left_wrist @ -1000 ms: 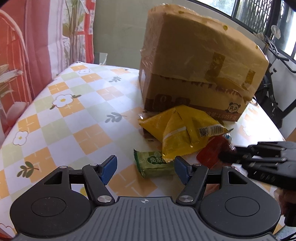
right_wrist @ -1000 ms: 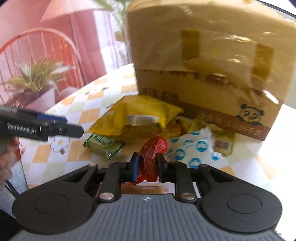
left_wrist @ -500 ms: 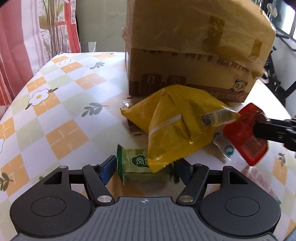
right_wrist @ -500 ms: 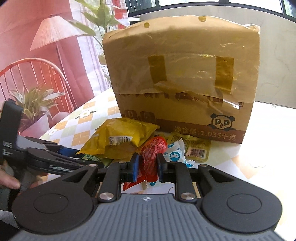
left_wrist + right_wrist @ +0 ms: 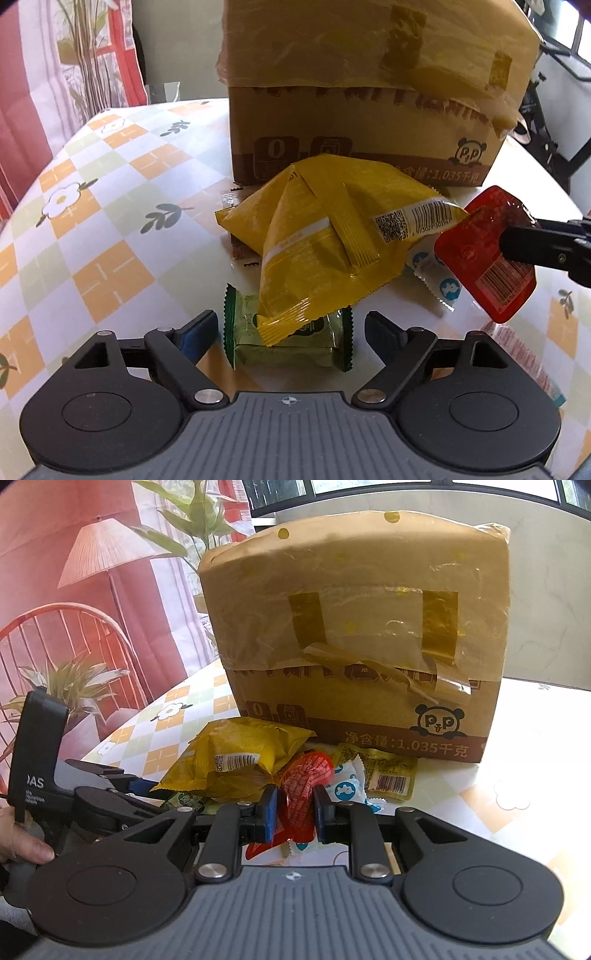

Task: Organize snacks
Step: 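Grasp the green pastry pack with the left tool while the right tool lifts the red snack, then carry the green pack and red snack into the lined box and open both tools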

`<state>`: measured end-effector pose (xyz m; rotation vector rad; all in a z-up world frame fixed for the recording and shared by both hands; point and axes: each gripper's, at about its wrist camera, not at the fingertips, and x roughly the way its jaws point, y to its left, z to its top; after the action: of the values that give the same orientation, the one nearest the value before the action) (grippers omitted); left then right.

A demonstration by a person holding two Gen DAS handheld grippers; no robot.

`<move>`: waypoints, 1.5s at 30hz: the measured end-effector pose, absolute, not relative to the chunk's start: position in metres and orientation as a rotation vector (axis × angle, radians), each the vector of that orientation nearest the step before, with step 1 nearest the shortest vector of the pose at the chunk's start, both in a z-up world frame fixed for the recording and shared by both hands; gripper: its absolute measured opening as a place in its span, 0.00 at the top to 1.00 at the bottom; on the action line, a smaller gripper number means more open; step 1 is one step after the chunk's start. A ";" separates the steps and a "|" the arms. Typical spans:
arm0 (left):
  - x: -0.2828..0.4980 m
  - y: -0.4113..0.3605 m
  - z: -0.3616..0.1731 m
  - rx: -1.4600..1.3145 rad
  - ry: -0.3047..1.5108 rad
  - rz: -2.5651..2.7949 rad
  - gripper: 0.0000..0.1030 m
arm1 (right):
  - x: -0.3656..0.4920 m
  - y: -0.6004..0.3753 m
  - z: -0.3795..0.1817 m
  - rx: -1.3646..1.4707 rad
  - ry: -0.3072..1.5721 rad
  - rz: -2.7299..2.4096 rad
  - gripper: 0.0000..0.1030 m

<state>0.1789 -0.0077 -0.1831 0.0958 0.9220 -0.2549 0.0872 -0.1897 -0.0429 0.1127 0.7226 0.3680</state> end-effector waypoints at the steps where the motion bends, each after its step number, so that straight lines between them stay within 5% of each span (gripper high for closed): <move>1: 0.179 -0.009 -0.184 0.109 0.918 -0.248 0.15 | 0.087 -0.190 -0.043 0.113 0.724 0.368 0.80; 3: 0.178 -0.011 -0.185 0.137 0.901 -0.226 0.18 | 0.087 -0.191 -0.044 0.116 0.726 0.365 0.80; 5: 0.177 -0.010 -0.183 0.134 0.881 -0.223 0.40 | 0.087 -0.192 -0.045 0.119 0.727 0.363 0.80; 8: 0.174 -0.008 -0.177 0.155 0.887 -0.254 0.45 | 0.087 -0.194 -0.044 0.121 0.725 0.361 0.80; 28: 0.150 0.066 -0.096 0.029 0.723 -0.149 0.45 | 0.086 -0.217 -0.006 0.133 0.608 0.346 0.79; 45: 0.208 -0.005 0.017 0.057 0.420 -0.309 0.45 | 0.120 -0.247 0.096 0.104 0.309 0.342 0.79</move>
<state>0.2085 -0.0051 0.0168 0.0574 0.4201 -0.3087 0.1200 -0.2472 0.0961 0.1044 0.3089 0.3424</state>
